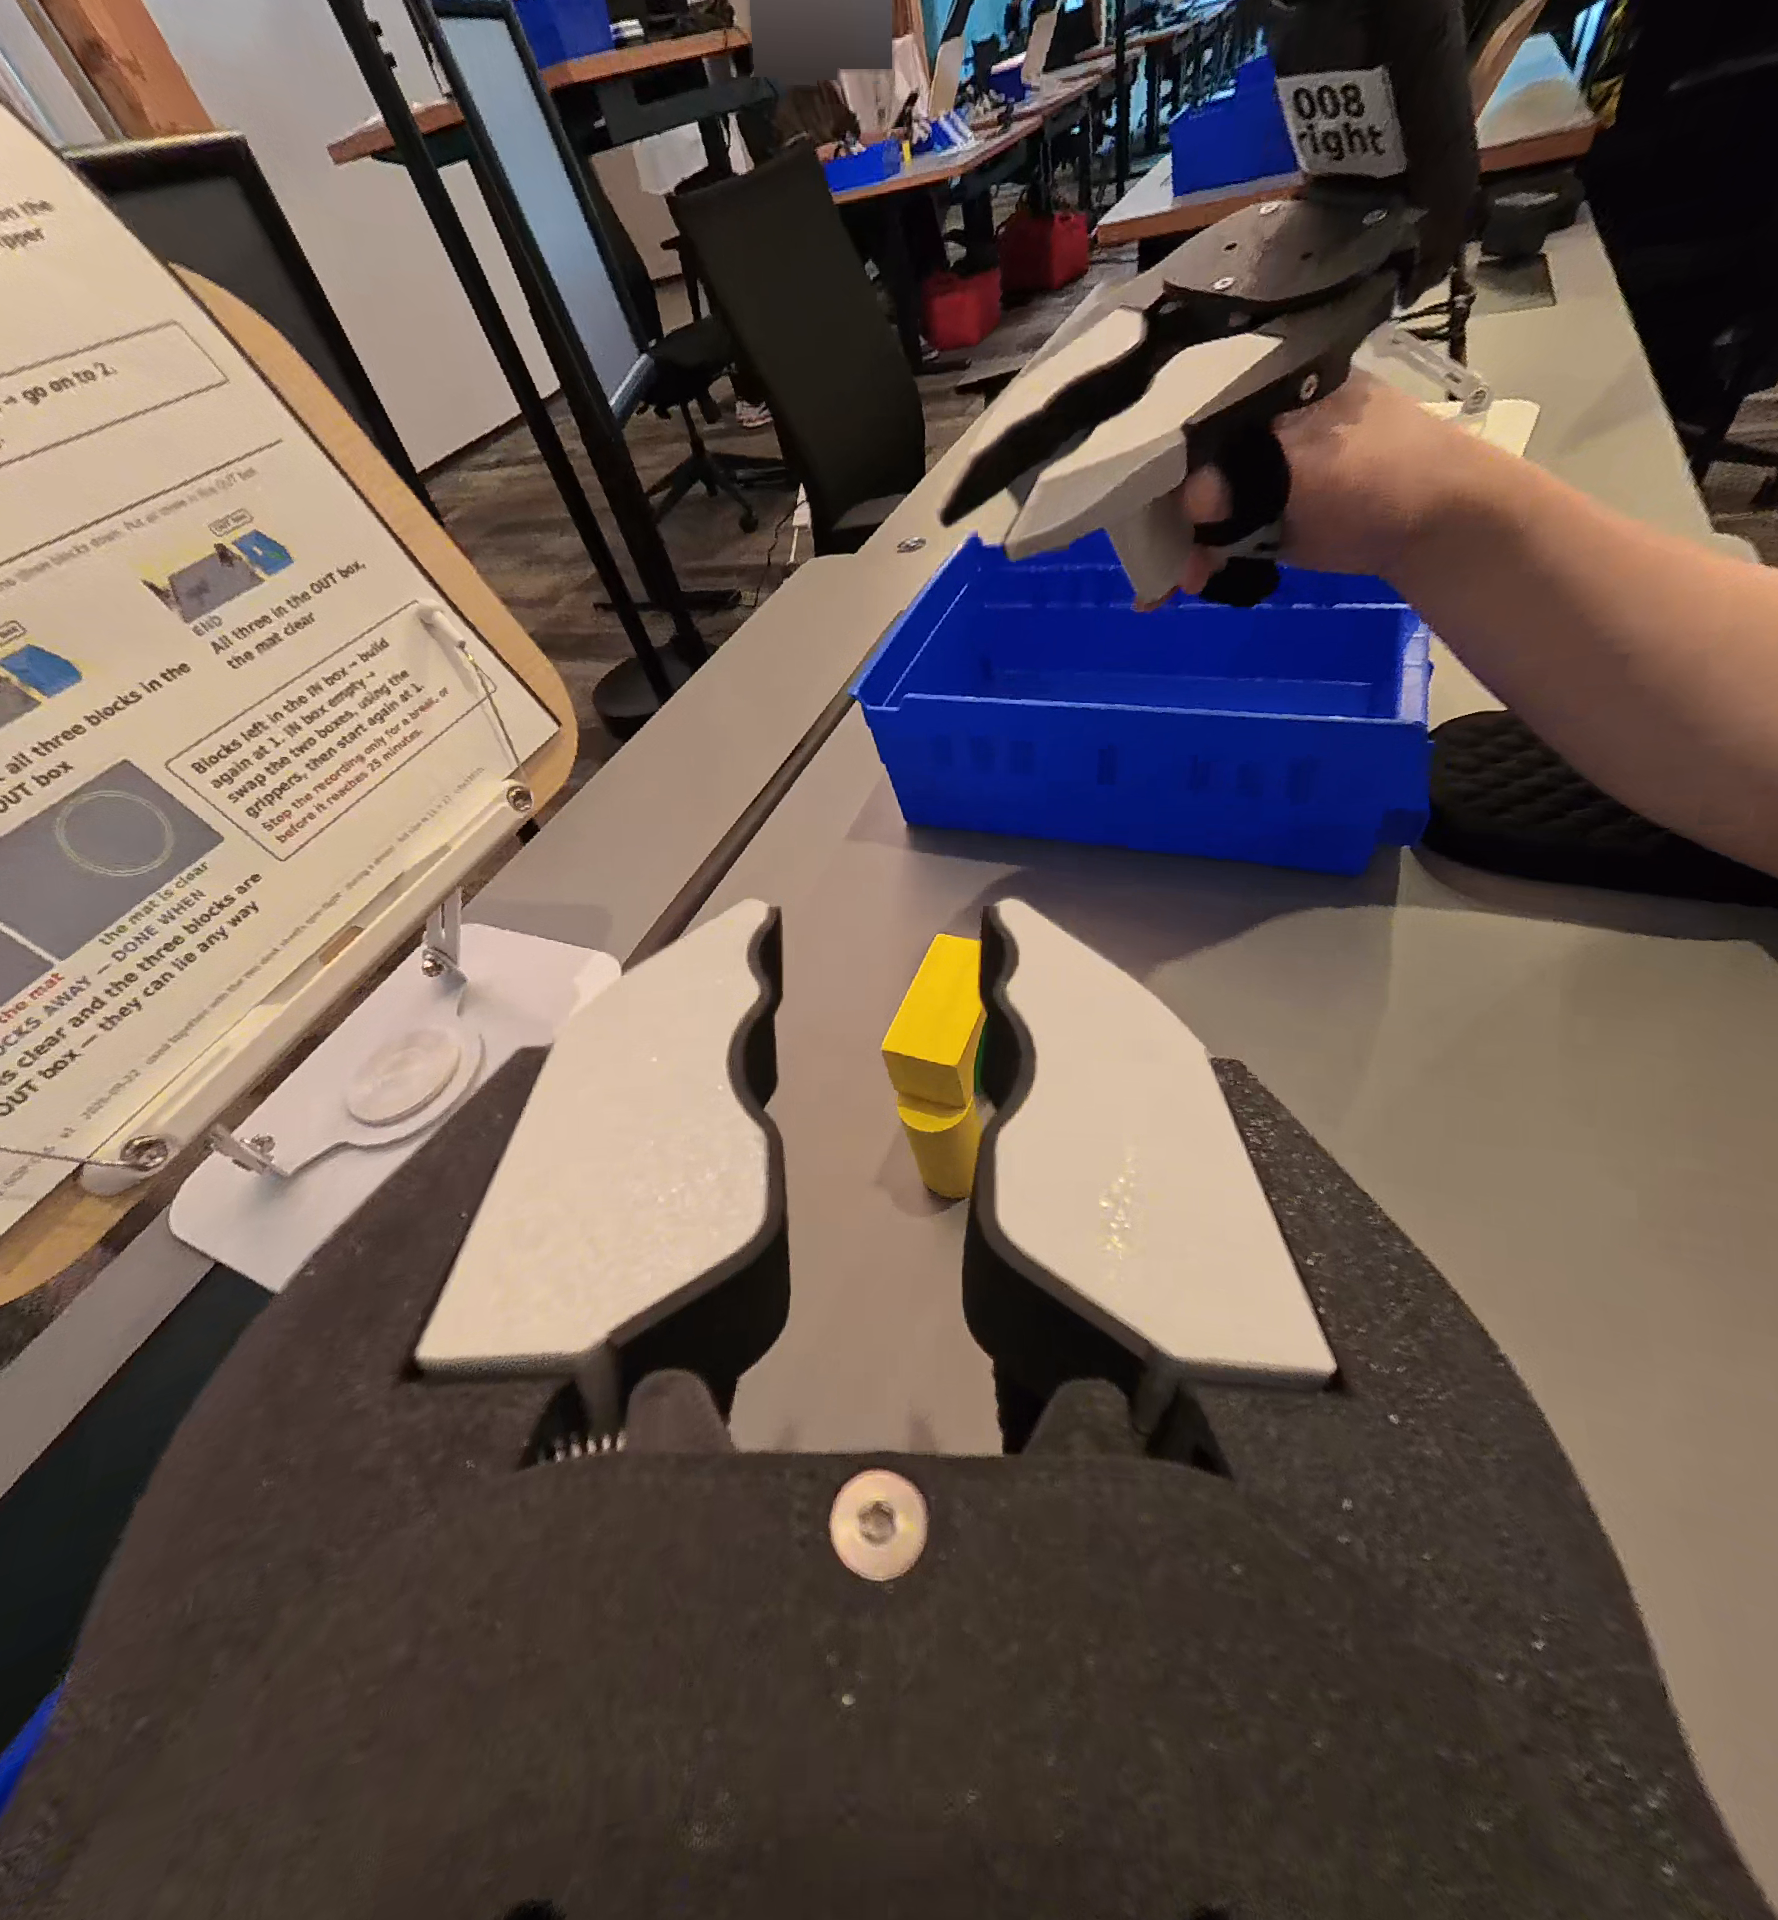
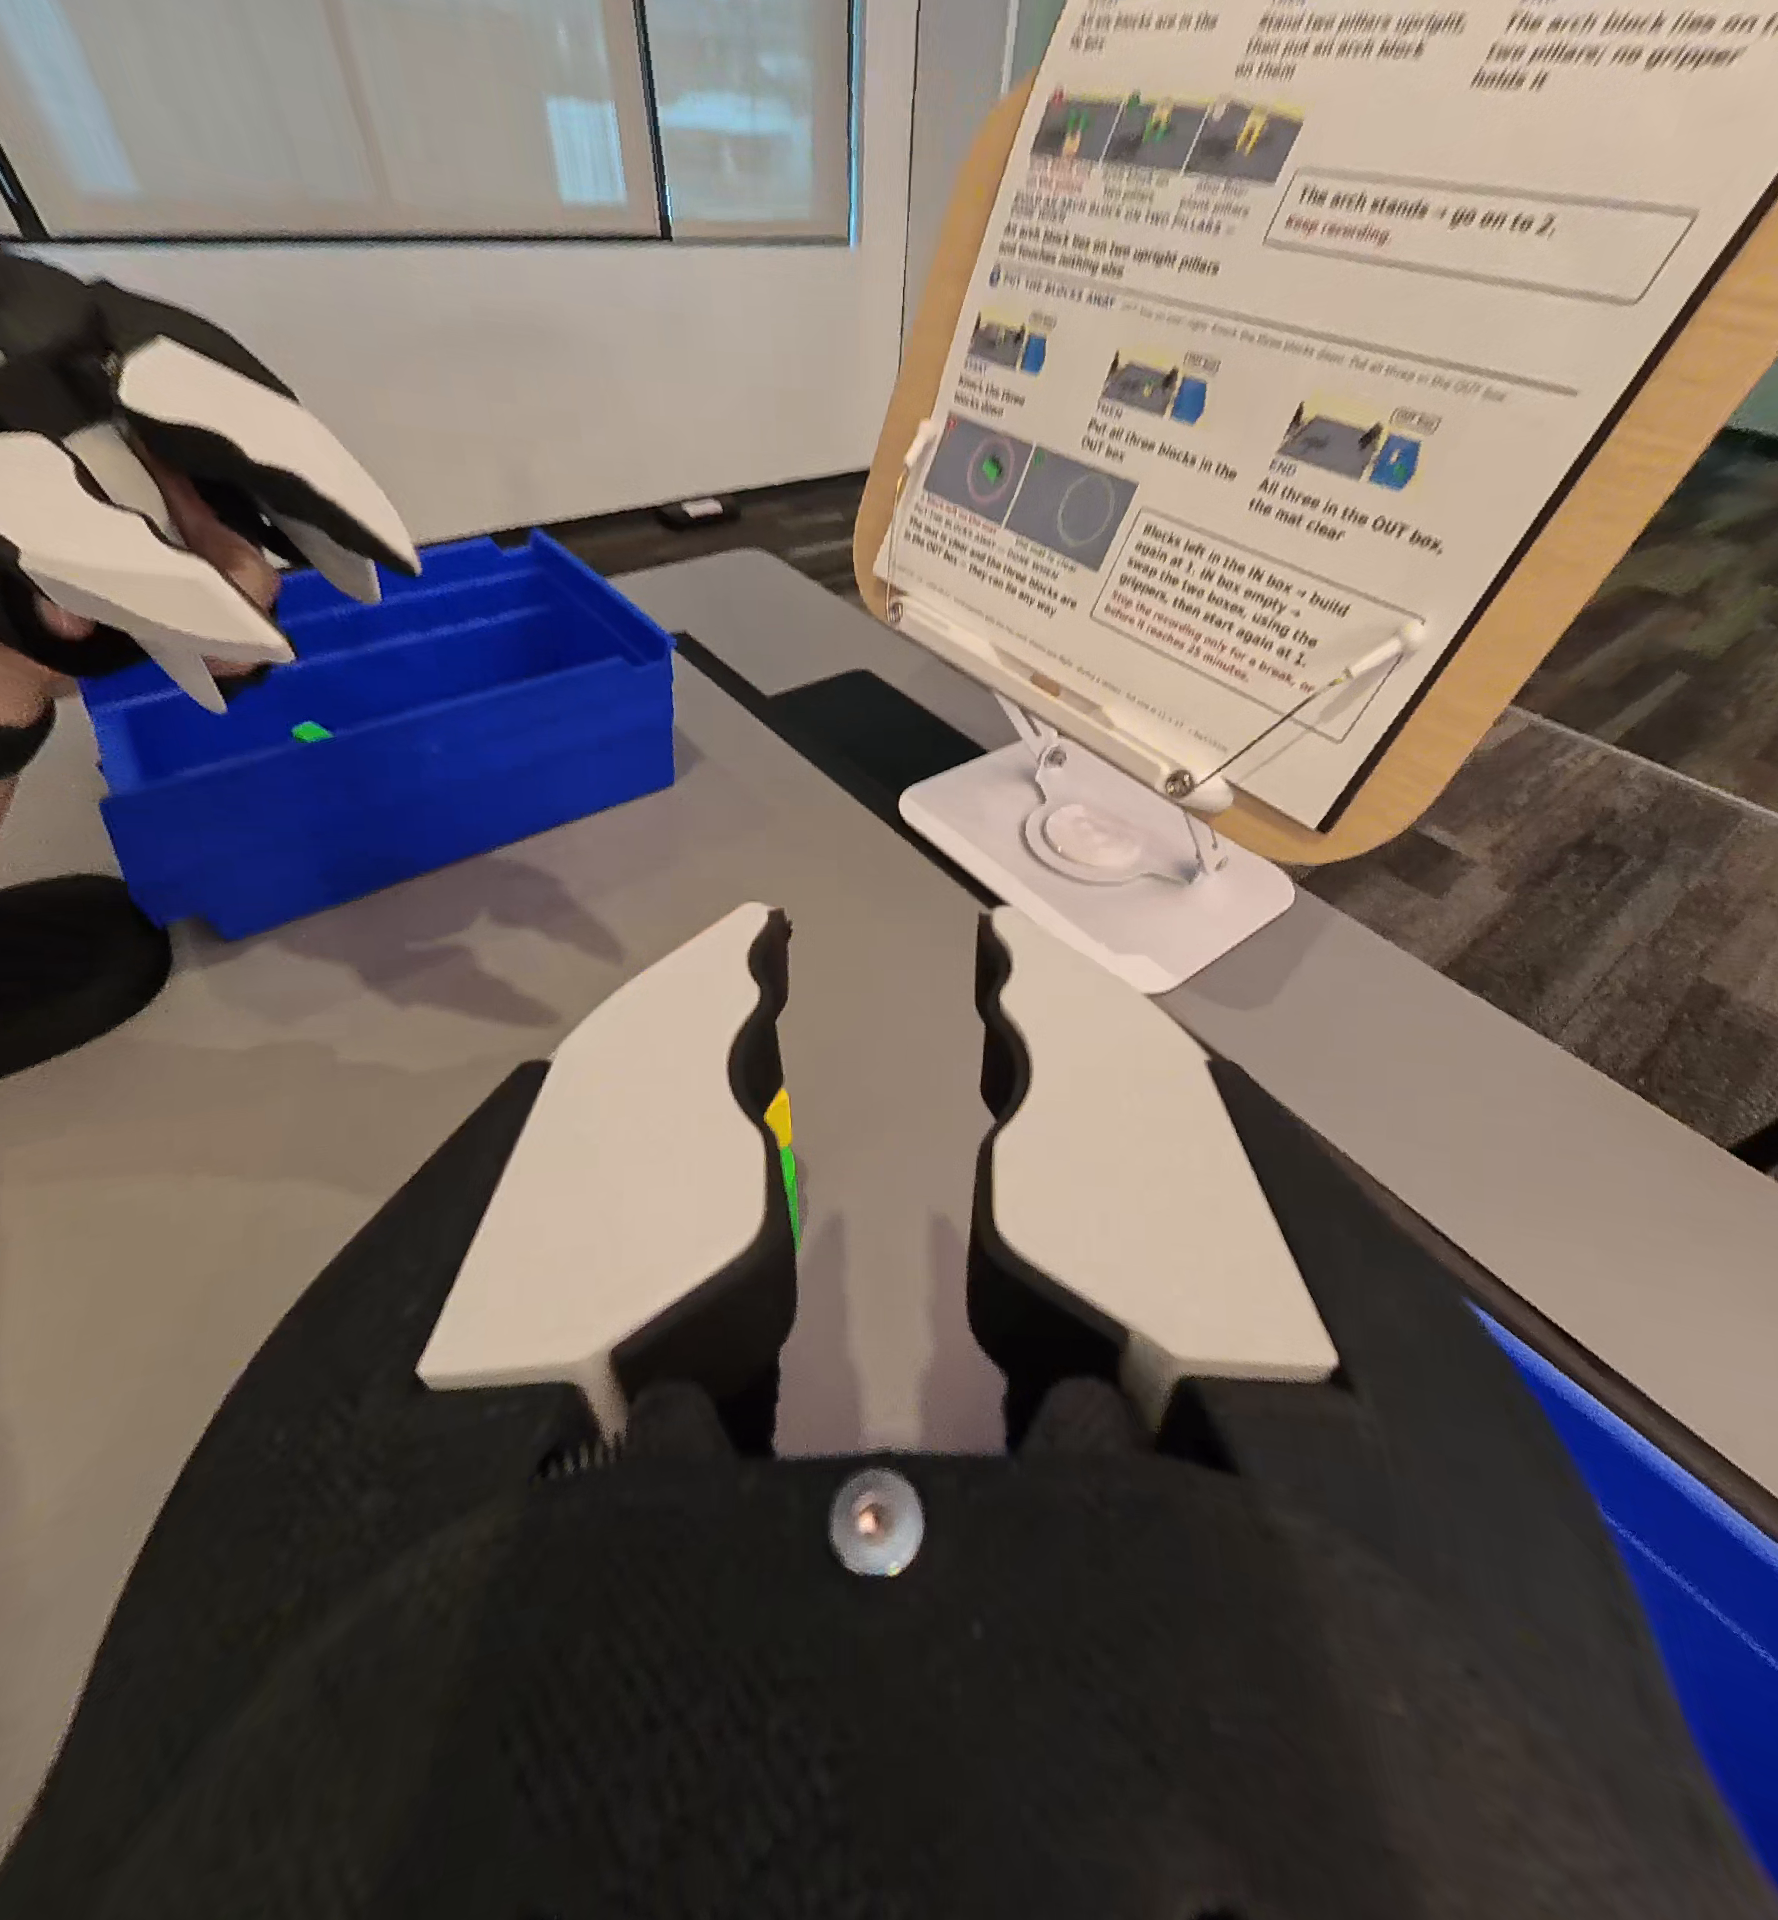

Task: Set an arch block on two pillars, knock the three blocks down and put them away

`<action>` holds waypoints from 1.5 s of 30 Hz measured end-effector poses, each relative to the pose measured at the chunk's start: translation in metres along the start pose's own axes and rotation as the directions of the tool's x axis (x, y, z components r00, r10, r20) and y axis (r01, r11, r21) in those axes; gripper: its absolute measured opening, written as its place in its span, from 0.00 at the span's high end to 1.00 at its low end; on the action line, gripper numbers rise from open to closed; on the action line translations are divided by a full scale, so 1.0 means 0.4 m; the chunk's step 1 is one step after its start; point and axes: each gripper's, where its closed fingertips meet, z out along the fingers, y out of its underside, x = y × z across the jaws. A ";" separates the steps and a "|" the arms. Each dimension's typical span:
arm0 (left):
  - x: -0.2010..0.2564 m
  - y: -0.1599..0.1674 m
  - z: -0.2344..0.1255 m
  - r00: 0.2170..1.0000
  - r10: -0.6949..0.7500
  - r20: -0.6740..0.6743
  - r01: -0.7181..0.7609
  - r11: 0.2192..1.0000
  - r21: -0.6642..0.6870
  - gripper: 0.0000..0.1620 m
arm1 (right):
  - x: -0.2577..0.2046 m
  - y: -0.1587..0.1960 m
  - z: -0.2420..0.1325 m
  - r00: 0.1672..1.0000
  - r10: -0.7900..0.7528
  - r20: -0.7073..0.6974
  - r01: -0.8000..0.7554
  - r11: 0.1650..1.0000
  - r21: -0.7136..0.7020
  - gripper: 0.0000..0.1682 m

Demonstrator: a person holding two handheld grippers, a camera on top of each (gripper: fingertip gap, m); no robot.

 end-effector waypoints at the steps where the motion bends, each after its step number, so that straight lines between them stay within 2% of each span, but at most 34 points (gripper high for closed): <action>1: 0.004 0.002 0.001 1.000 -0.002 -0.009 0.002 1.000 -0.001 0.78 | 0.000 -0.006 -0.002 1.000 0.000 -0.005 0.001 1.000 0.020 0.79; 4: 0.006 0.012 0.008 1.000 0.004 -0.006 -0.005 1.000 -0.020 0.78 | -0.002 -0.016 -0.006 1.000 0.000 -0.010 0.001 0.999 0.054 0.79; 7: 0.012 0.005 0.013 1.000 -0.016 -0.011 0.015 1.000 -0.010 0.78 | -0.016 0.003 0.003 1.000 -0.018 0.013 0.018 1.000 0.003 0.78; 11: 0.031 -0.022 0.019 0.997 -0.069 -0.031 0.070 0.997 0.025 0.78 | -0.008 -0.004 0.009 0.990 -0.129 -0.062 0.132 0.990 0.039 0.70; 15: 0.038 -0.036 0.022 0.998 -0.064 -0.007 0.064 0.997 0.033 0.78 | -0.014 0.002 0.010 0.983 -0.166 -0.071 0.167 0.986 0.006 0.70; 19: 0.025 -0.031 0.029 0.991 -0.129 0.029 0.128 0.991 0.022 0.77 | -0.021 -0.007 0.001 0.989 -0.130 -0.067 0.132 0.991 0.032 0.71; 24: 0.039 -0.048 0.024 0.974 -0.228 0.006 0.228 0.973 0.036 0.77 | -0.014 0.008 0.008 0.995 -0.077 -0.060 0.079 0.996 0.033 0.71; 33: 0.026 -0.047 0.026 0.985 -0.143 0.096 0.142 0.990 0.024 0.79 | -0.031 0.020 0.025 0.997 -0.069 -0.032 0.070 0.998 0.005 0.73; 45: 0.008 -0.053 -0.002 0.979 -0.169 0.111 0.166 0.986 0.035 0.80 | -0.035 0.006 0.022 1.000 -0.002 -0.030 0.004 0.999 0.050 0.74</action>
